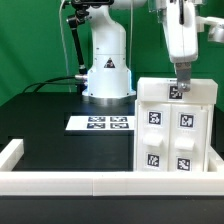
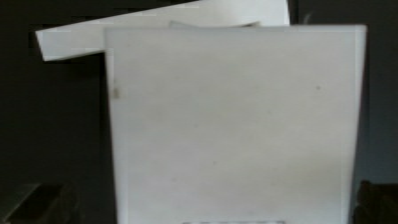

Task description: Assemble cabinet

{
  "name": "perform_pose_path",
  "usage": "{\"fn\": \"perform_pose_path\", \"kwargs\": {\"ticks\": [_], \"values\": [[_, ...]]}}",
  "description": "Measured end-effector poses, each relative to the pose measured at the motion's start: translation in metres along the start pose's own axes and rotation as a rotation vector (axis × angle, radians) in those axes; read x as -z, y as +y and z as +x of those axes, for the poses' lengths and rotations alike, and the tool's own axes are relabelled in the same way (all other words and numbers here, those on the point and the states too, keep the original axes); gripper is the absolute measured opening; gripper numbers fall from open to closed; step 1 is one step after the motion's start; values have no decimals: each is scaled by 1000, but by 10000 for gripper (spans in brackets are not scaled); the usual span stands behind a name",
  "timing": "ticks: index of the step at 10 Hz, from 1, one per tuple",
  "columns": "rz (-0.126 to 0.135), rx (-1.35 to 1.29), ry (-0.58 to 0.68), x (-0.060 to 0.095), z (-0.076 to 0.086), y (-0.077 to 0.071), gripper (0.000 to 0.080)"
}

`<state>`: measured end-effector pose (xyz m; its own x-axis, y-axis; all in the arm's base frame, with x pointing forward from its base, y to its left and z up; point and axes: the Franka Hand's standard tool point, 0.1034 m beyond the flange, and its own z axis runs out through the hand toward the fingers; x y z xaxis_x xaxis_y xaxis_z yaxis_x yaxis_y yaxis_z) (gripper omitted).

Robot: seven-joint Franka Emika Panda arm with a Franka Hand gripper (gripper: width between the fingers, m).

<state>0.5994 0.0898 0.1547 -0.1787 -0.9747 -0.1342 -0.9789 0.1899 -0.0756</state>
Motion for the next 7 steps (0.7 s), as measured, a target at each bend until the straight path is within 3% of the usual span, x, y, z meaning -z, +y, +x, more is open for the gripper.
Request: {"fn": "perform_pose_path", "kwargs": {"ticks": [2, 5, 6, 7], "values": [[22, 20, -40, 17, -6, -3, 797], [22, 62, -47, 16, -7, -2, 797], [15, 105, -40, 15, -7, 0, 797], [-30, 289, -4, 12, -7, 3, 797]]}}
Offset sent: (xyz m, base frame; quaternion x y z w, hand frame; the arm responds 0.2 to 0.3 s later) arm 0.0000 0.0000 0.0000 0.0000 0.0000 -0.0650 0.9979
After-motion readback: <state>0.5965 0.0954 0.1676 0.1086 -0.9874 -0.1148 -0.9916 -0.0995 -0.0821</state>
